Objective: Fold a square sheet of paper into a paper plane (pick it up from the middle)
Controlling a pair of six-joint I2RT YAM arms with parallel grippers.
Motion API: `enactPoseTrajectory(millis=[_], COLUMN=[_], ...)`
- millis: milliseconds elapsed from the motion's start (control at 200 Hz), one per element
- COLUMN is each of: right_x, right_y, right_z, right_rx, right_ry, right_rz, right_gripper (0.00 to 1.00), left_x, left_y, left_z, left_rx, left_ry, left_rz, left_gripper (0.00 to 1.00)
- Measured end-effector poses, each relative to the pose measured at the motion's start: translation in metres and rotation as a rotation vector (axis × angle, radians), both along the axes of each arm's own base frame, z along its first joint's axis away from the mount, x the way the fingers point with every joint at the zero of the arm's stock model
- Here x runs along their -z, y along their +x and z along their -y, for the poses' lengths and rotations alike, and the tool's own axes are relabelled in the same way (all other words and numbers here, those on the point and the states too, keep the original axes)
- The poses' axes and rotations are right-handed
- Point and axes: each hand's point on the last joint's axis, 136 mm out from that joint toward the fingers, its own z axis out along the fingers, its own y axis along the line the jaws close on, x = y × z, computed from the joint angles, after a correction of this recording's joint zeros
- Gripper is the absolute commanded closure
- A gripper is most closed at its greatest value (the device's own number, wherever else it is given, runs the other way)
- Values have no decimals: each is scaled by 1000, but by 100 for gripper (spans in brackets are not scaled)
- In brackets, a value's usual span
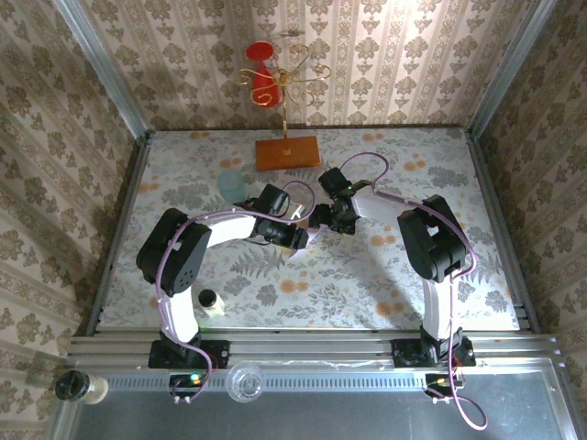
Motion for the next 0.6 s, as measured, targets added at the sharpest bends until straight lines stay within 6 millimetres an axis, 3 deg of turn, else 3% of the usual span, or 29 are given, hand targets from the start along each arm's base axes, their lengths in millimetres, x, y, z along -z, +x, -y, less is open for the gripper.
enactPoseTrajectory(millis=[215,600], right_x=[0,0], right_y=[0,0], right_z=[0,1], right_rx=[5,8], right_ry=[3,12], right_rz=[-2,-10], right_gripper=[22,26], left_x=[2,4], left_y=[3,5], left_z=[-3,-4], left_rx=[-10,-16], left_ry=[4,4], left_rz=[-1,-3], left_gripper=[68,72])
